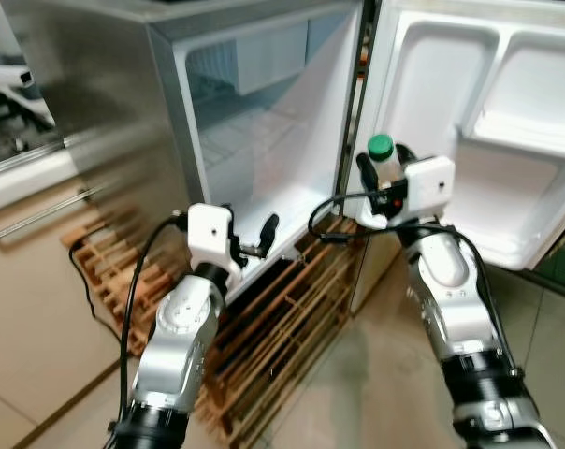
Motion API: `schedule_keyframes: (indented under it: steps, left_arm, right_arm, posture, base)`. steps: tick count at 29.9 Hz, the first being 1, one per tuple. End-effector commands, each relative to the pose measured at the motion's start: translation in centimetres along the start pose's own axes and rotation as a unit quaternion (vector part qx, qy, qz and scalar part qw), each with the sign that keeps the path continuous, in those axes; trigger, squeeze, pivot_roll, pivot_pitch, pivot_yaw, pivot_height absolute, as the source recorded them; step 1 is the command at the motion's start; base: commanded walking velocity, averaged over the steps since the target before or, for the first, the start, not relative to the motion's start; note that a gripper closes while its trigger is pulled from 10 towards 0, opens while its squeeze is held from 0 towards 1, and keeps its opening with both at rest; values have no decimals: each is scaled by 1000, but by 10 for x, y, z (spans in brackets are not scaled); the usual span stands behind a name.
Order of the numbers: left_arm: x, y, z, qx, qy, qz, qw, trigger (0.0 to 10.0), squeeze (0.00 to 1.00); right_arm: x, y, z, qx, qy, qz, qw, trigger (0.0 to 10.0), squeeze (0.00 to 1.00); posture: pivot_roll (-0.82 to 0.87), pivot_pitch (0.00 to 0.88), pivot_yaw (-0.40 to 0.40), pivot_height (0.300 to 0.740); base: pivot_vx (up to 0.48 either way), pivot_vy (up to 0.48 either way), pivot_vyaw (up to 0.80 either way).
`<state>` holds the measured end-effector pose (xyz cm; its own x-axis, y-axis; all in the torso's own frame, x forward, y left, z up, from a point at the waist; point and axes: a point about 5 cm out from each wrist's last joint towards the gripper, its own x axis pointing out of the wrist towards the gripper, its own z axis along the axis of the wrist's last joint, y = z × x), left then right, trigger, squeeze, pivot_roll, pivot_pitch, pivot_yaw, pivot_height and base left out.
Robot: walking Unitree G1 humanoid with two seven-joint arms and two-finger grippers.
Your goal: Restocking fridge
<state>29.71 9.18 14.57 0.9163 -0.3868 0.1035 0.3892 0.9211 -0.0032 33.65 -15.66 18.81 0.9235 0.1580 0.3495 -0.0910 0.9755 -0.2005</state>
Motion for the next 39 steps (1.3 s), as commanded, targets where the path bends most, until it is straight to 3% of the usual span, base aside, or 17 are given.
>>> schedule_keyframes:
  steps: [1,7,15,26,34,39]
  left_arm:
    - [0,-6,5,13,-5,-20,1000,10000,0]
    - [0,-7,3,-1,1,-20,1000,10000,0]
    - [4,-11,4,1,0,-16,1000,10000,0]
    - [4,-14,9,3,-10,-27,1000,10000,0]
    - [5,-9,5,-15,1,-9,1000,10000,0]
    - [4,-5,4,-30,3,5,1000,10000,0]
  right_arm:
    - [1,-8,3,-17,-6,-32,999,10000,0]
    - [-10,-5,-1,-4,10,-32,999,10000,0]
    - [-8,-1,-3,-2,12,-20,1000,10000,0]
    - [-5,0,0,1,7,-20,1000,10000,0]
    - [-4,-5,-2,7,16,-31,999,10000,0]
    - [0,1,2,23,8,-13,1000,10000,0]
  posture:
    - [-103,0,31,740]
    - [-114,0,35,740]
    - [-125,0,38,740]
    - [-120,0,37,740]
    - [-122,0,38,740]
    - [-121,0,35,740]
  base:
    - [0,0,0]
    - [0,0,-744]
    - [0,0,-457]
    - [442,0,0]
    - [470,0,0]
    - [480,0,0]
